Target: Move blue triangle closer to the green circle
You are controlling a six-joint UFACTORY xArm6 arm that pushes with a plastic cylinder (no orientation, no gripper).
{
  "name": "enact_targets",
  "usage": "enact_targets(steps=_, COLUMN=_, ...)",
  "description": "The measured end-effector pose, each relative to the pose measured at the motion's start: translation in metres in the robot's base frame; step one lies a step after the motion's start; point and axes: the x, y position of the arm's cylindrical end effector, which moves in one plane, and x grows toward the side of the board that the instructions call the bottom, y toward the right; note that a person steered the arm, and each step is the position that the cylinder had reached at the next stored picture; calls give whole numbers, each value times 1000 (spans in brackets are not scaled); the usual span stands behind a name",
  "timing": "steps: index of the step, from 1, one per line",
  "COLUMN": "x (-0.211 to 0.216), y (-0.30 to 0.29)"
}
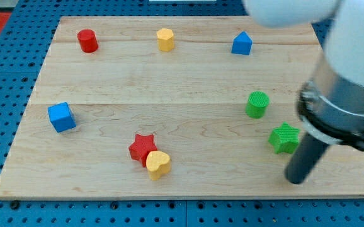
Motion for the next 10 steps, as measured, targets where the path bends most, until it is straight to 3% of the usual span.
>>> enact_targets(steps=3, x=-110, y=-5)
enact_targets(steps=4, x=-77, y=24)
enact_targets(steps=5, x=-149, y=48)
enact_targets(steps=6, x=-265, y=78)
enact_targets(steps=7, x=-330, y=44)
enact_targets(steps=8, x=-344, y=-20)
enact_targets(steps=9, x=-300, y=-53)
enact_targets(steps=10, x=-324, y=-53)
